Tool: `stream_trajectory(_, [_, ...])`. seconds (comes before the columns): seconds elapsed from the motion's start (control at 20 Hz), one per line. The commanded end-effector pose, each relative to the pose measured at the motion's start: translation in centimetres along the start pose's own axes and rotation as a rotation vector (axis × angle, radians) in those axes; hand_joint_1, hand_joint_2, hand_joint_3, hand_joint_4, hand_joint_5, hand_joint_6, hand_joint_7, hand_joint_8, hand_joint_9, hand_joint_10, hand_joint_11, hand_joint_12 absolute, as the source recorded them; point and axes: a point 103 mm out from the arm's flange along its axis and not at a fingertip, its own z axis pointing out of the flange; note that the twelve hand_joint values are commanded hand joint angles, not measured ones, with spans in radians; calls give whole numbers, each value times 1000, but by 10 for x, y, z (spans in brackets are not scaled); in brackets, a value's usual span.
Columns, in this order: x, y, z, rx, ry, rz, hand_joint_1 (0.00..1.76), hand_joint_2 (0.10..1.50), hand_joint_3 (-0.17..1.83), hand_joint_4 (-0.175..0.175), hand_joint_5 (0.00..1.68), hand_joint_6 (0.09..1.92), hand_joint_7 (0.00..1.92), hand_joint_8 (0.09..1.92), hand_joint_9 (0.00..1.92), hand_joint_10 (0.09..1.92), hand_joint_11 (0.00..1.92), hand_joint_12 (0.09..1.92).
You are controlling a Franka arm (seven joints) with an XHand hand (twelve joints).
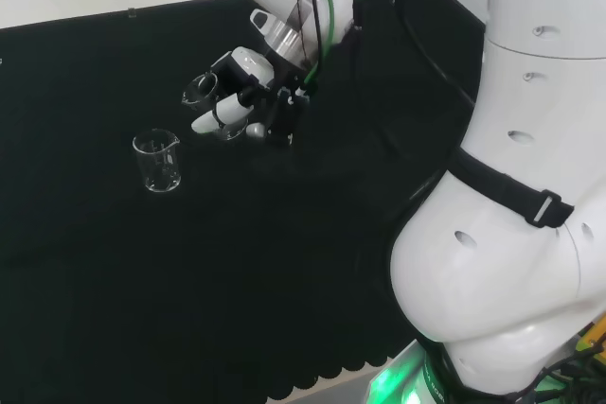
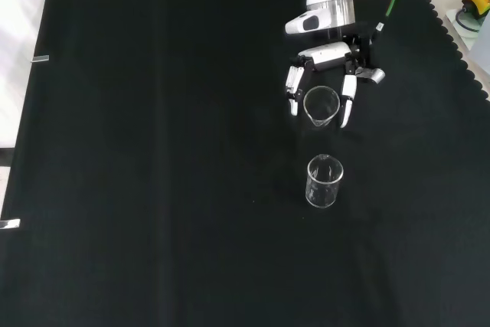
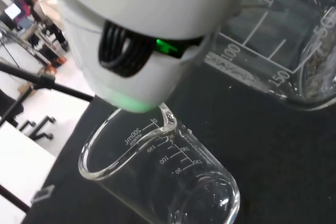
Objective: Place the beaker back on the table.
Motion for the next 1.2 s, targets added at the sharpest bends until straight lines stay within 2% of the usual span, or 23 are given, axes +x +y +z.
stream_trajectory(0.05, [-14,-3,15,-52,101,28,1429,1017,-175,-175,1272,452,1600,87,1357,462,1214,714])
stream_trajectory(0.3, [-22,-2,20,-84,122,15,1429,1017,-175,-175,1274,451,1601,87,1358,453,1216,714])
stream_trajectory(0.65, [-28,6,26,-55,141,-18,1429,1015,-175,-175,1282,446,1603,87,1368,423,1216,715])
stream_trajectory(0.75, [-31,5,28,-64,147,-31,1429,1014,-175,-175,1286,444,1604,87,1372,404,1216,714])
stream_trajectory(0.9, [-35,4,31,-69,180,-24,1426,1014,-175,-175,1369,313,1579,87,1371,354,1214,712])
stream_trajectory(1.2, [-40,4,36,-71,232,-16,1429,1011,-175,-175,1299,438,1608,87,1396,329,1213,710])
